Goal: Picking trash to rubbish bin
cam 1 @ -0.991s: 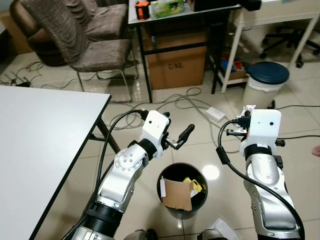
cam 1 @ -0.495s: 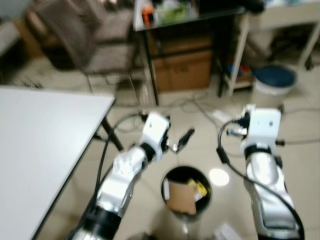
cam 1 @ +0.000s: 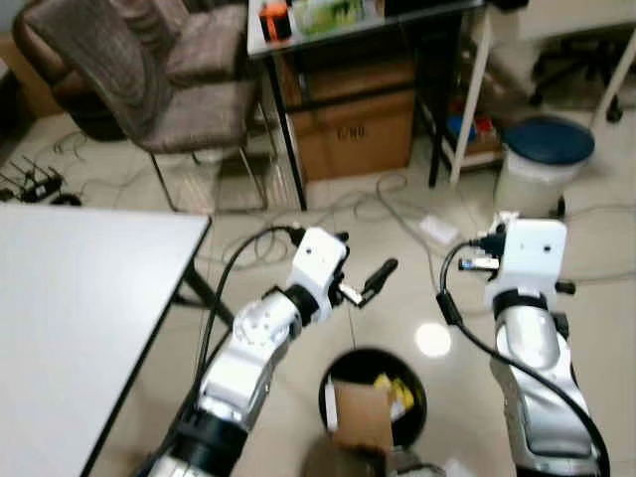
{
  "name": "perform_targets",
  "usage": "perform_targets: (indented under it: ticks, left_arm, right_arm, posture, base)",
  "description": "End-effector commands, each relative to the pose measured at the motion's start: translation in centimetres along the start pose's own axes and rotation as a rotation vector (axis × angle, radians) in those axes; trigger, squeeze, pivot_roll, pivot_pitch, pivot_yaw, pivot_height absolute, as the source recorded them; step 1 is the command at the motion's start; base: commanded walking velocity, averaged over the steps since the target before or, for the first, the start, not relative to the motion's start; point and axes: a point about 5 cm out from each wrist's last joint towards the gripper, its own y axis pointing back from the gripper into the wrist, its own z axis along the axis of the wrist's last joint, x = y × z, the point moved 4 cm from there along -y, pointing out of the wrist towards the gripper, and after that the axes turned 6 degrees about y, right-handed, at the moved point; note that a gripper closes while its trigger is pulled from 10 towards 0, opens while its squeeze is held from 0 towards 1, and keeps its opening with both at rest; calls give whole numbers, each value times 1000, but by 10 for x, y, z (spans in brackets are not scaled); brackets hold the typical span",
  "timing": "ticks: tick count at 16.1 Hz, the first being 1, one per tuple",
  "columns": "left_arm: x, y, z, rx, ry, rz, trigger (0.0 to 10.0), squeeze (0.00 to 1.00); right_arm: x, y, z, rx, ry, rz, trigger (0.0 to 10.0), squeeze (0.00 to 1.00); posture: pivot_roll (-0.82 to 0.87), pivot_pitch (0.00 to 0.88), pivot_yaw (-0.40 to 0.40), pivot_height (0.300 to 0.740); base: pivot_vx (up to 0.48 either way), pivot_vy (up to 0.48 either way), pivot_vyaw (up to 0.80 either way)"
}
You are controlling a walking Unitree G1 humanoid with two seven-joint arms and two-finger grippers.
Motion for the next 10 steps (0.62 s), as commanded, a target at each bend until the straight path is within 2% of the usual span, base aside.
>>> perform_targets:
  ticks: [1,10]
  left_arm:
    - [10,6,0,3,-8,28,10000,0]
    - [4,7,-1,7,3,-9,10000,0]
  right_arm:
    - [9,3,2,-8,-10,29,10000,0]
    - [11,3,-1,6,-19,30,10000,0]
  posture:
    - [-153,147,140,740]
    - [-150,153,136,740]
  base:
    - [0,0,0]
    - [0,0,0]
